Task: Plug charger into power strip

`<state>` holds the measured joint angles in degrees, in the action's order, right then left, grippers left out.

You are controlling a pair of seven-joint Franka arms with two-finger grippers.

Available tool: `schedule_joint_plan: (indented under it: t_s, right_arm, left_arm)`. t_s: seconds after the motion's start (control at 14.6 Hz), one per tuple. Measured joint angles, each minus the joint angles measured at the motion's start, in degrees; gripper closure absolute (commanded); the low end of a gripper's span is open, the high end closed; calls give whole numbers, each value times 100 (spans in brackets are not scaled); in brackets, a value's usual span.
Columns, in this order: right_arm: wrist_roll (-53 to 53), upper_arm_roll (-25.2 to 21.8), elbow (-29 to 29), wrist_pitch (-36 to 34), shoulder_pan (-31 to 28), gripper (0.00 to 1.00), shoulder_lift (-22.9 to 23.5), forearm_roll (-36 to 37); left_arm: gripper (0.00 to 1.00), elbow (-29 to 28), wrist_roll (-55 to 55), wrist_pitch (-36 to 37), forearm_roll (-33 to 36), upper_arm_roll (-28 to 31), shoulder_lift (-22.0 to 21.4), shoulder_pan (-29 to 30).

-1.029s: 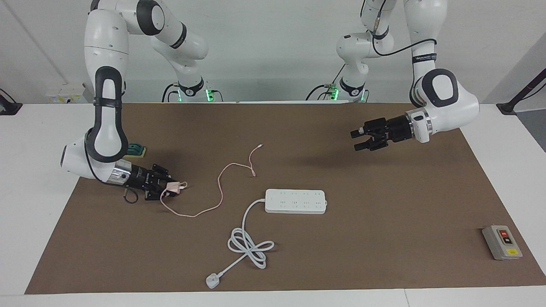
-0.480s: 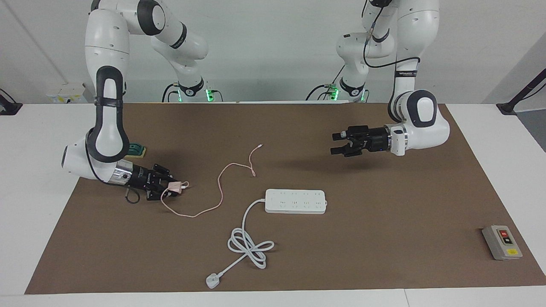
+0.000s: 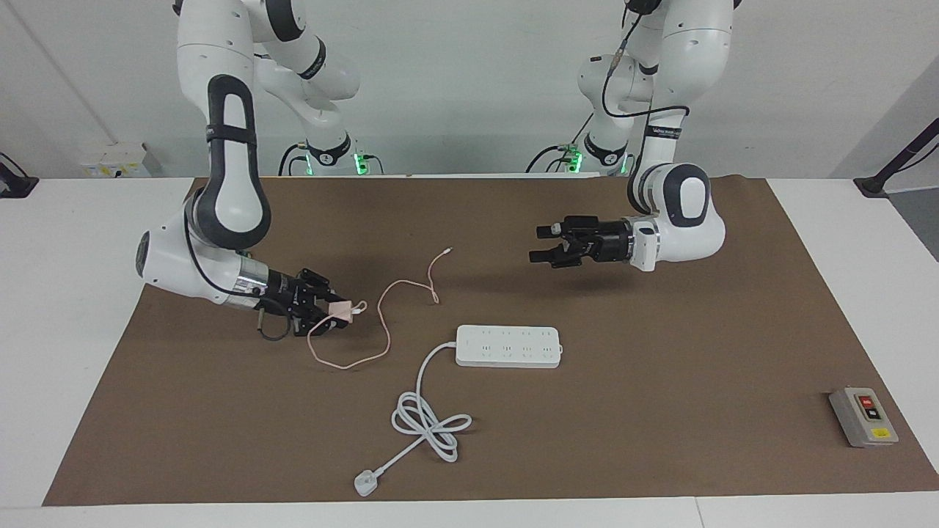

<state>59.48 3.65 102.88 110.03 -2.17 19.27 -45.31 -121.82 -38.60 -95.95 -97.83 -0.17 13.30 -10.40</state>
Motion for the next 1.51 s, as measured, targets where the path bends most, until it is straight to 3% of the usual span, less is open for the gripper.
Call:
schedule_joint_plan:
  t_s: [0.41,0.89,1.17,1.51]
  right_arm:
    - [1151,5,-474,106,1138,100,-289,0]
    - [2132,8,-589,1028,2304,100,-268,0]
    - [2607,11,-721,1192,2614,100,-238,-1]
    - [2690,14,-1011,1444,2831,100,186,-5]
  left_arm:
    - [3,0,-351,-4,-103,81,45,19]
    - [3,-28,-567,-14,-104,97,50,16]
    - [3,-62,-665,-121,-104,61,51,-58]
    - [3,-113,-682,-98,-104,43,51,-77]
